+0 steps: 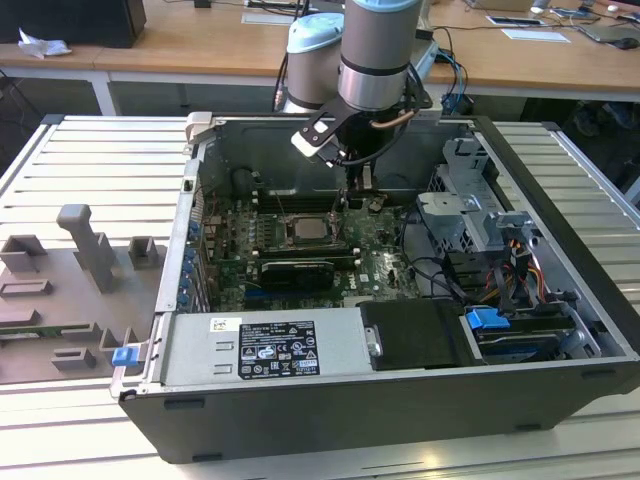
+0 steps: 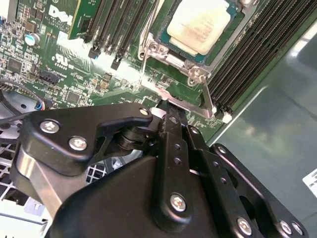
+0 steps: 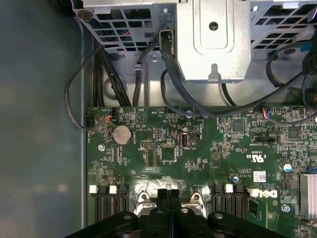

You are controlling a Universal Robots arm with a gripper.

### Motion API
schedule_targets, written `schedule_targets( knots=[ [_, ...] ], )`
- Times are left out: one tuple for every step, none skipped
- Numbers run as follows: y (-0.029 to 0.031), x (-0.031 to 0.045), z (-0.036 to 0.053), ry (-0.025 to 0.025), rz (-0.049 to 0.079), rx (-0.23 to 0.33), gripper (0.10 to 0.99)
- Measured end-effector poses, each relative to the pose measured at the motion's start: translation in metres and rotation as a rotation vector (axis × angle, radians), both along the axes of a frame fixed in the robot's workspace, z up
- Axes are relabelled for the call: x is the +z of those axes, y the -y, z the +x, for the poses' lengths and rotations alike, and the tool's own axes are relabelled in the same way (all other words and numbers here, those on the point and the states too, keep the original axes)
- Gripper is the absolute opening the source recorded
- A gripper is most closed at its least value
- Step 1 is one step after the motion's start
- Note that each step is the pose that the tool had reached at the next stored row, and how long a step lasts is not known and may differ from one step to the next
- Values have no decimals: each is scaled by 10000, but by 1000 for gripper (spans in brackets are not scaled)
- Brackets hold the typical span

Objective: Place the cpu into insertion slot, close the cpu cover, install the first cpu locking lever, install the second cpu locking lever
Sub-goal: 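Close the cpu cover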

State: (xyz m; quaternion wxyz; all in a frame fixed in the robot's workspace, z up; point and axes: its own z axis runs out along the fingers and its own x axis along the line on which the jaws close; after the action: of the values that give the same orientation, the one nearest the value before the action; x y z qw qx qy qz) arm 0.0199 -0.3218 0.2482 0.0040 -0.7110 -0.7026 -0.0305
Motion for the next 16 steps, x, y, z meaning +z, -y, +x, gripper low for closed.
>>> schedule_targets(
  knots=[
    [0,-1,-19,-1,2,0,106],
    [-1,-8,-59,-2,2,-1,106],
    [0,-17,-92,-3,0,0,106],
    [0,-27,-112,-3,0,0,106],
    [0,-37,-126,-6,0,-1,106],
    [0,-51,-145,-10,0,-1,106],
    [-1,-63,-161,-13,0,-1,106],
    [-2,-80,-182,-16,1,0,106],
    [-3,-94,-197,-18,0,0,106],
    [-4,-121,-229,-20,1,0,106],
    [-6,-147,-260,-21,-1,-1,106],
    [-8,-161,-276,-22,1,-1,106],
    [-9,-173,-296,-33,1,-1,106],
    [-9,-181,-319,-54,0,0,106],
    [-9,-186,-347,-66,0,0,106],
    [-9,-189,-380,-76,-2,1,106]
  ],
)
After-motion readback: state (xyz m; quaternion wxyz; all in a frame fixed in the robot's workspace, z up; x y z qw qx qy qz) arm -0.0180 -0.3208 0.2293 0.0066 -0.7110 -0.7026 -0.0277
